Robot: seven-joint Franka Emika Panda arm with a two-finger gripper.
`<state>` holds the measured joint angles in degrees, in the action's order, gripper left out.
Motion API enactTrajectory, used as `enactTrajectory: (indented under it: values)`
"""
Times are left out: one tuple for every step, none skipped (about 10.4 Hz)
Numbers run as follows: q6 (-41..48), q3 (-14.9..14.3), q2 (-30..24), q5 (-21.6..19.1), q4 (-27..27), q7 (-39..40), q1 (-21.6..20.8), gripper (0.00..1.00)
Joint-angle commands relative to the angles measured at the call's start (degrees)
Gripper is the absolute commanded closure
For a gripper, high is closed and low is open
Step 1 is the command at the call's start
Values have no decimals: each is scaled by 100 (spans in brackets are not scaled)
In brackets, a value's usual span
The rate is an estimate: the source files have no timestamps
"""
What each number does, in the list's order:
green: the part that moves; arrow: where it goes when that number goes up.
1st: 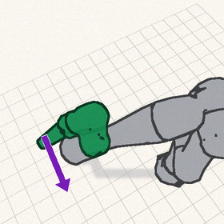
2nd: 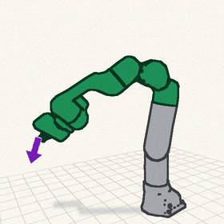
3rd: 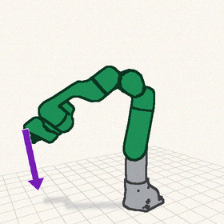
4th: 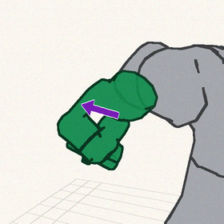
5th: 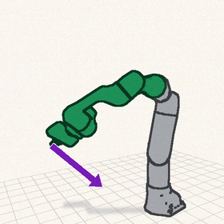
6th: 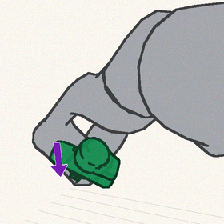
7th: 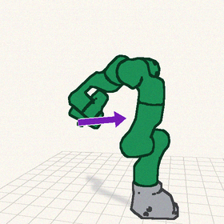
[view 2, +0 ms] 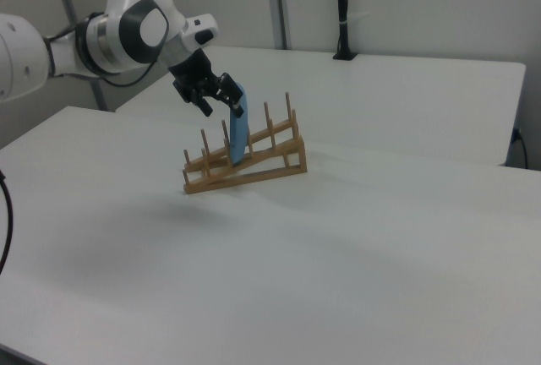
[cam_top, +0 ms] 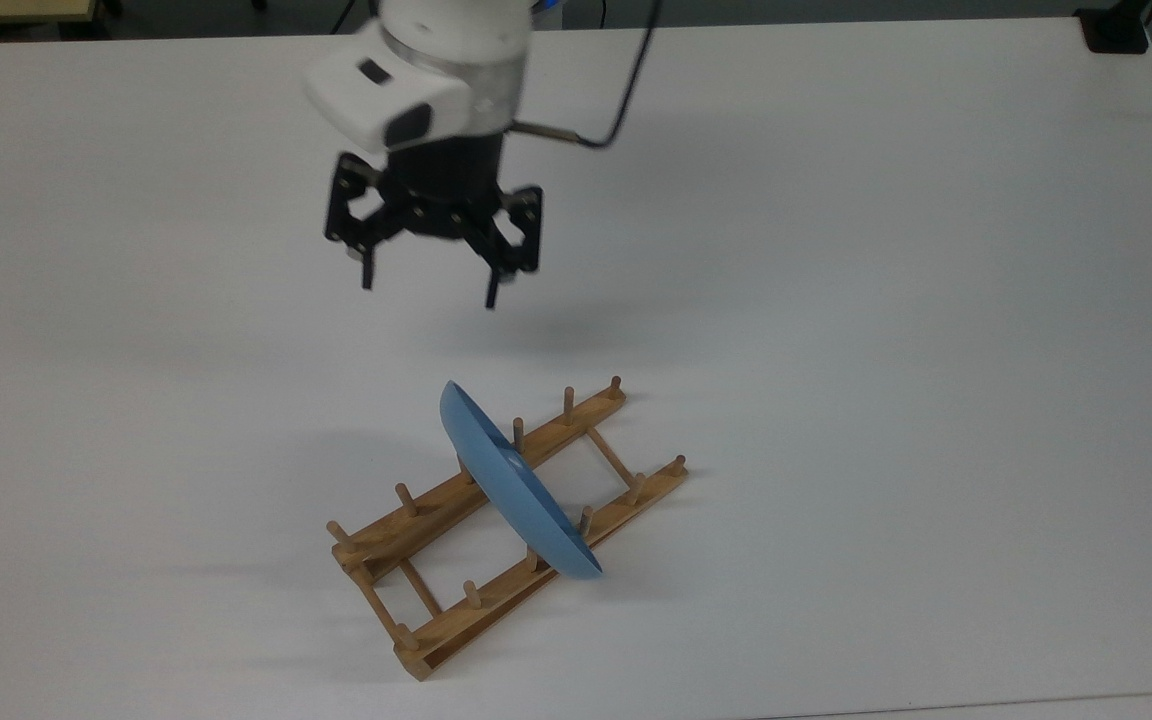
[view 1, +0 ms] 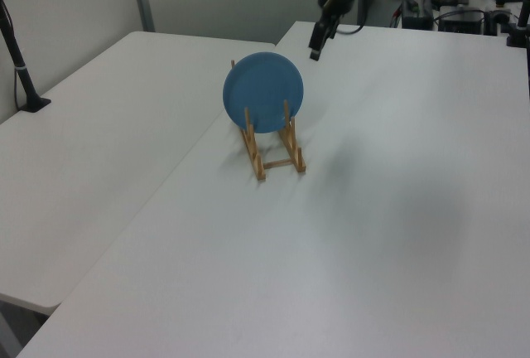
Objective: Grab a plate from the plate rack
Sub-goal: 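Move the open gripper down toward the blue plate's rim in the rack, then lower the gripper onto the plate rim and close on it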
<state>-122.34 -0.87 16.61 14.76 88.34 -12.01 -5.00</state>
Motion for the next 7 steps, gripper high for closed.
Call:
enactTrajectory:
  values:
    - [-754, -45, 527, 615, -326, -986, -124, 14]
    - [-860, -45, 580, 721, -326, -1031, -124, 25]
    - [-992, -45, 658, 843, -335, -1110, -141, 37]
    - [-1063, -45, 720, 984, -335, -1189, -202, 44]
    - [-1098, -45, 738, 1098, -335, -1276, -203, 50]
    - [-1099, -45, 747, 1143, -335, -1312, -203, 54]
    - [-1099, -45, 747, 1144, -335, -1312, -203, 58]
